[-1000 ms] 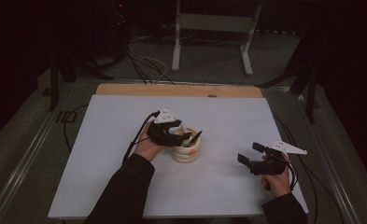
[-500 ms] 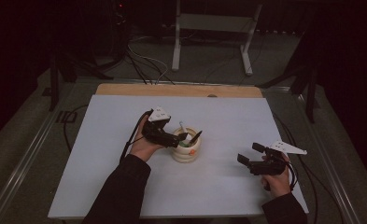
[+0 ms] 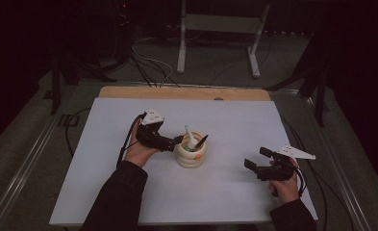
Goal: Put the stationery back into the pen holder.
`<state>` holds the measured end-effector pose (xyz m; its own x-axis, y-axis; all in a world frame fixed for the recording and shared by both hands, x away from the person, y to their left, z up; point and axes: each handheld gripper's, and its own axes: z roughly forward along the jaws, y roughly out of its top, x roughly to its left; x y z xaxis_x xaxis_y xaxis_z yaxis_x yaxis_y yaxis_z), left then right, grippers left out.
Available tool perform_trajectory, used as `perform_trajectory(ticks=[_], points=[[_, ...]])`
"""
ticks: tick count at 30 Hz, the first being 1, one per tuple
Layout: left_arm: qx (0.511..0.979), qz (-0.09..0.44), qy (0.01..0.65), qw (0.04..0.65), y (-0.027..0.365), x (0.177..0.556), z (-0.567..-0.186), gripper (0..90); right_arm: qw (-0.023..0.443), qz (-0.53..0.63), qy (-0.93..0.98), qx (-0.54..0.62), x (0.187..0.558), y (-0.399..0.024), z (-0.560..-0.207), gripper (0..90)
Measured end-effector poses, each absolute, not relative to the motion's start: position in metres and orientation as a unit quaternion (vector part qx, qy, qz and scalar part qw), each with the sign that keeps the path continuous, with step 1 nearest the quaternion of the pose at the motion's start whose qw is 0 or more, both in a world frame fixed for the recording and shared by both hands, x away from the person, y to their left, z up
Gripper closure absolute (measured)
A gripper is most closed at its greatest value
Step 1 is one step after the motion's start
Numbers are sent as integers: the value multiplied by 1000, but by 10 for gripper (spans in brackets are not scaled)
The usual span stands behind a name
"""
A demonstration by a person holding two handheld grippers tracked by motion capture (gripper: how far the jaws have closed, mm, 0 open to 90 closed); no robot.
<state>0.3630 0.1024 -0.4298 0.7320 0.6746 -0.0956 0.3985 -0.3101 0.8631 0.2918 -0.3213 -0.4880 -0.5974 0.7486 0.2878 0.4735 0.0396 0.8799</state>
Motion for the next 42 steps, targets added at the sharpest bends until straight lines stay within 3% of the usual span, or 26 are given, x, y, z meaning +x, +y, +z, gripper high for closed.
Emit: perform_trajectory(ticks=[10, 29, 42], points=[[800, 172, 357, 450, 121, 358, -425, 0, 128, 542, 710, 432, 292, -321, -488, 0], [787, 182, 364, 464, 161, 345, -427, 1, 133, 540, 710, 432, 291, -321, -488, 0], [782, 213, 387, 440, 184, 331, -435, 1, 138, 542, 708, 431, 290, -322, -488, 0]])
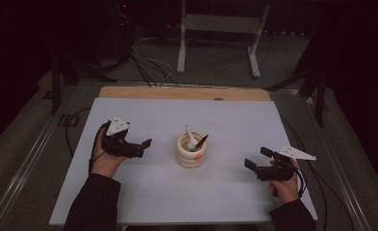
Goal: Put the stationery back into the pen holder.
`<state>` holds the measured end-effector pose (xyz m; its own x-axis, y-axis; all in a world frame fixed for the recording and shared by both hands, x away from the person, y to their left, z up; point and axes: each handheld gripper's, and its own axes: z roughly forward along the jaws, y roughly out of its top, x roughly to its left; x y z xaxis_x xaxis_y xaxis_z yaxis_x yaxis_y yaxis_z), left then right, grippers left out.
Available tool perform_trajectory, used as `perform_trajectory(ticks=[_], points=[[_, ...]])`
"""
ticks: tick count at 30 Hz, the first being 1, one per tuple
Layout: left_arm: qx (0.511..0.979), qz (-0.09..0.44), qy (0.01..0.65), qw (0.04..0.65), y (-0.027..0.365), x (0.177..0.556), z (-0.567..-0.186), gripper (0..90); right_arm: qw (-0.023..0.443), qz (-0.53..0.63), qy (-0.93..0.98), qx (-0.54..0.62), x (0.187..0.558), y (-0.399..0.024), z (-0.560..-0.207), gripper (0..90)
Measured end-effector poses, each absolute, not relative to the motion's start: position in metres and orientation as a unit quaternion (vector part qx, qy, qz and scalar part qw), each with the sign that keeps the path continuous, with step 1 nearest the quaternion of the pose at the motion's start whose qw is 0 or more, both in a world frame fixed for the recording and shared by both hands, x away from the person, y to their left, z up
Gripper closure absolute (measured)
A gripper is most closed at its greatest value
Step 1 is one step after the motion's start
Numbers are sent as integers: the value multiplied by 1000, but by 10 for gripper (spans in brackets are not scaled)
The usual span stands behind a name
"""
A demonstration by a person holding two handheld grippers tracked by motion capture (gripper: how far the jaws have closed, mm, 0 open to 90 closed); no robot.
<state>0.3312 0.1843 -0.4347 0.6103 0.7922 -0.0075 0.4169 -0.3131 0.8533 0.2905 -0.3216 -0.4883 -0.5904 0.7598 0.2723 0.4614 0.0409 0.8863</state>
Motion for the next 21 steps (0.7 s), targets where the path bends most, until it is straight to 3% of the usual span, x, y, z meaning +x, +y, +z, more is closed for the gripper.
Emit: perform_trajectory(ticks=[21], points=[[764, 234, 403, 446, 212, 305, -464, 0, 168, 540, 704, 430, 286, -319, -486, 0]])
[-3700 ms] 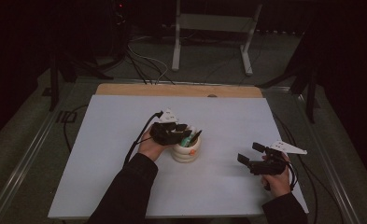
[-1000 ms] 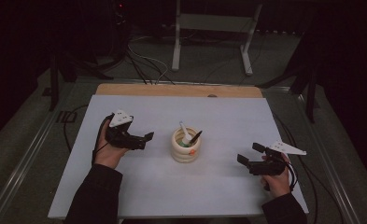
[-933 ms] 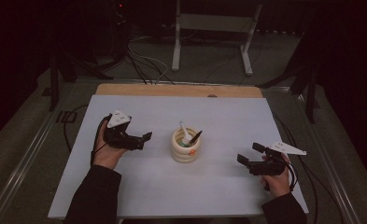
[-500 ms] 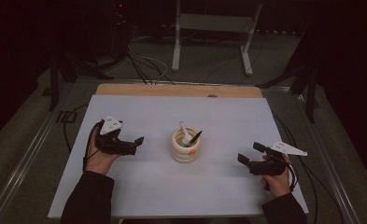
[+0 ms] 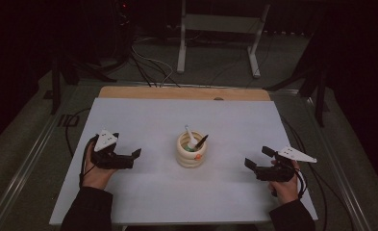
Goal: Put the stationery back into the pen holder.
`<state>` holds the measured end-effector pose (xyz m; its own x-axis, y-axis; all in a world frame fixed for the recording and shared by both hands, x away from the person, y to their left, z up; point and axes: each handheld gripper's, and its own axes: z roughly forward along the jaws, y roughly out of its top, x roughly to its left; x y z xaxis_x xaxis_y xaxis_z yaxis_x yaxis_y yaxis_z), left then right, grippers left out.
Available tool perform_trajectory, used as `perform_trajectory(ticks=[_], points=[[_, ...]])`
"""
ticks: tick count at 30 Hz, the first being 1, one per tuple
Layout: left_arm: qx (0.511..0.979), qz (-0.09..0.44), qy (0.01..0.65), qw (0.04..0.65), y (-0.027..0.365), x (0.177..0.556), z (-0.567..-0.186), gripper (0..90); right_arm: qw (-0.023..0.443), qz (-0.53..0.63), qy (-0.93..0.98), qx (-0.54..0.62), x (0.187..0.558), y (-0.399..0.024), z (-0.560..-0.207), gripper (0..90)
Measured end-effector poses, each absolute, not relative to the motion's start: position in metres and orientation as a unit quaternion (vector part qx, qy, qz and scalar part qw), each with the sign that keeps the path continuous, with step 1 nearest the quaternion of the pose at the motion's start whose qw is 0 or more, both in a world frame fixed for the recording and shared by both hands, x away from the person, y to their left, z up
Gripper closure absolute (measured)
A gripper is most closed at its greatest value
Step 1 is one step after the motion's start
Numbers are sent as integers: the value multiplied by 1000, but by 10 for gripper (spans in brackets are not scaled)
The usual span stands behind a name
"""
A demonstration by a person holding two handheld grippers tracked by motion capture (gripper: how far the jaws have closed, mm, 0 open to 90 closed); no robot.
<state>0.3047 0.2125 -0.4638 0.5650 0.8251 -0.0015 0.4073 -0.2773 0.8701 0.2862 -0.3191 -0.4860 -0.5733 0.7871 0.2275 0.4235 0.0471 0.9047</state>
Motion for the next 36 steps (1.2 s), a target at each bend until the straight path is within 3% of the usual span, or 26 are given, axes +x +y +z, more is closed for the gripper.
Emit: perform_trajectory(ticks=[36], points=[[723, 260, 432, 471, 245, 275, -484, 1, 232, 498, 715, 433, 279, -312, -489, 0]])
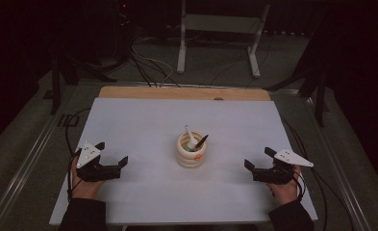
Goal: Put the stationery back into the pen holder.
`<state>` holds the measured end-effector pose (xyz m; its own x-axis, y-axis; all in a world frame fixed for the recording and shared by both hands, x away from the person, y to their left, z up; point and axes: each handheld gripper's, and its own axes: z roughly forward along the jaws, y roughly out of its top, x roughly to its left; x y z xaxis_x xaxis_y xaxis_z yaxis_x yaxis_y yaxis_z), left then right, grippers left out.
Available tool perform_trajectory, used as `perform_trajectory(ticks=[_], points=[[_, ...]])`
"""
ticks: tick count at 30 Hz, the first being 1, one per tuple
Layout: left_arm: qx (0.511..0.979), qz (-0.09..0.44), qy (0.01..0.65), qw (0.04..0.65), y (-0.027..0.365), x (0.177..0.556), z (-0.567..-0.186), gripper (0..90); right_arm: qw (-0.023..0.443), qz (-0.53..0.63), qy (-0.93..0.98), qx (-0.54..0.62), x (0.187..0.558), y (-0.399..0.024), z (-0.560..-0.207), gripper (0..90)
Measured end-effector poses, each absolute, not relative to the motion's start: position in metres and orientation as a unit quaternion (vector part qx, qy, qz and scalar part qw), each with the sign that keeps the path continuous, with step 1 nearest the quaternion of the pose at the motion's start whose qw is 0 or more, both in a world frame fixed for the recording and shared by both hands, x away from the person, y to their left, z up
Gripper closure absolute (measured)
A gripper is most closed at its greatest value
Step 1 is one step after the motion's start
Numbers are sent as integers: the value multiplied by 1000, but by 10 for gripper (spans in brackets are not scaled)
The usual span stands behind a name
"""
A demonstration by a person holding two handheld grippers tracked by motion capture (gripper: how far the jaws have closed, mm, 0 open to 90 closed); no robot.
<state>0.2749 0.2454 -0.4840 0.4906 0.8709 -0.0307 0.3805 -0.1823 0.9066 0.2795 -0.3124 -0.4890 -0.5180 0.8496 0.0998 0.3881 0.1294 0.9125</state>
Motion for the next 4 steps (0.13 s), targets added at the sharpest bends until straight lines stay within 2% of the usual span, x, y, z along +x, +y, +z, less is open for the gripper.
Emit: perform_trajectory(ticks=[4], points=[[726, 259, 439, 462, 246, 276, -486, 1, 234, 490, 716, 438, 282, -312, -492, 0]])
